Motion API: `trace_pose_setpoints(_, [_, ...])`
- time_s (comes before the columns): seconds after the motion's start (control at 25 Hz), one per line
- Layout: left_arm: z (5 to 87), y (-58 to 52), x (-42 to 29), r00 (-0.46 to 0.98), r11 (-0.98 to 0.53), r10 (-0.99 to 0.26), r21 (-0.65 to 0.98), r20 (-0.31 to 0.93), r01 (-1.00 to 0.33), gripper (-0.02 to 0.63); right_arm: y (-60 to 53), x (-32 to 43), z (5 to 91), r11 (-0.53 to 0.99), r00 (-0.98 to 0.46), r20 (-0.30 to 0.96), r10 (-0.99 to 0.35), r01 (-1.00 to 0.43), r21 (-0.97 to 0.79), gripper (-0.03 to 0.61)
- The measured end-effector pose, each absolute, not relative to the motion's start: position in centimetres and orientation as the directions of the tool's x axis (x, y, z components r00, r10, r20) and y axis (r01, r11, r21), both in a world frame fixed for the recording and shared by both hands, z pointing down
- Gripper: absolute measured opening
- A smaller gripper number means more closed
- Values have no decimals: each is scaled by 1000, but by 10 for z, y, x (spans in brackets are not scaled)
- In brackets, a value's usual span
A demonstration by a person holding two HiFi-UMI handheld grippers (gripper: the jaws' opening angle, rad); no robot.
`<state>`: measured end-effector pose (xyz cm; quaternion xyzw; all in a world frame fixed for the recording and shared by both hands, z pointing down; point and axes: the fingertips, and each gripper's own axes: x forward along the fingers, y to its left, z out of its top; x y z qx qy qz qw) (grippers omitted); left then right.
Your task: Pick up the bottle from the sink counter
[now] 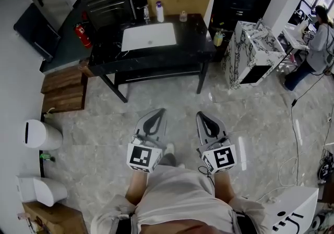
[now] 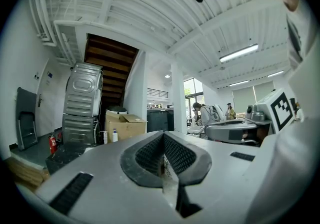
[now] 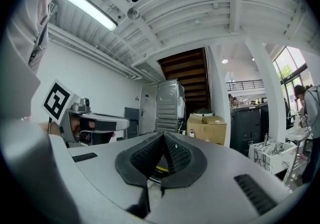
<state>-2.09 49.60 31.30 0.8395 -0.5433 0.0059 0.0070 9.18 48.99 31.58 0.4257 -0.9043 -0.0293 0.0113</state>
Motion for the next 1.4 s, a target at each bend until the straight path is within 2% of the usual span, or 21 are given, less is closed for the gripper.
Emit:
trace_pose_setpoints(0.76, [320, 382, -72, 479, -479, -878, 18, 4, -878, 0, 388, 39, 320, 576, -576, 18, -817, -816, 54, -3])
trace_pose_setpoints(1.4, [324, 328, -84, 500, -499, -866, 37, 13, -866, 0, 335, 32, 324, 534, -532, 41, -846, -844, 53, -3])
